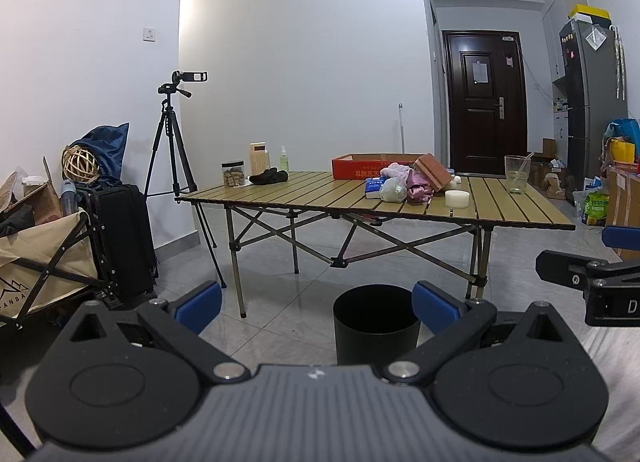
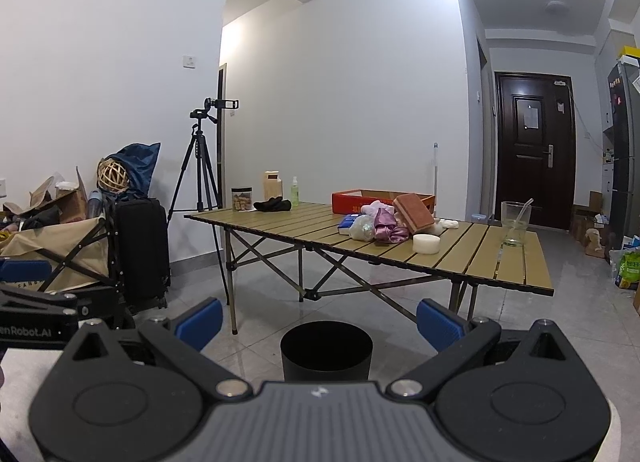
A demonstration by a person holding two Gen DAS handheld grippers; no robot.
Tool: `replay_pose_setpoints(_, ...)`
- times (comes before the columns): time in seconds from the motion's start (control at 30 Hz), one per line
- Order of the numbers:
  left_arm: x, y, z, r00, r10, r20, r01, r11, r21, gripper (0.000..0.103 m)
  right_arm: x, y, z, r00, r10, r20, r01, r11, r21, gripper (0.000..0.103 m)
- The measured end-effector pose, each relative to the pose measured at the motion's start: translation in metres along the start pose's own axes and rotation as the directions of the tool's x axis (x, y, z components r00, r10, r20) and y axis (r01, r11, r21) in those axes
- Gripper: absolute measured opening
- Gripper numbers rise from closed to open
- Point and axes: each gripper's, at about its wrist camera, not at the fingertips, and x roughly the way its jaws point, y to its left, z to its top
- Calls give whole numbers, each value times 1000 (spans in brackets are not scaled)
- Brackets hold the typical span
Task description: Collect trash
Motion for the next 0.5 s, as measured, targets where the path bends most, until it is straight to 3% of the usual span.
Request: replay_pose_setpoints(0.5, 0, 0, -4, 1000, 3, -2, -3, 1000, 0, 103, 6, 0, 1, 1000, -13, 1, 13, 1000, -2, 103)
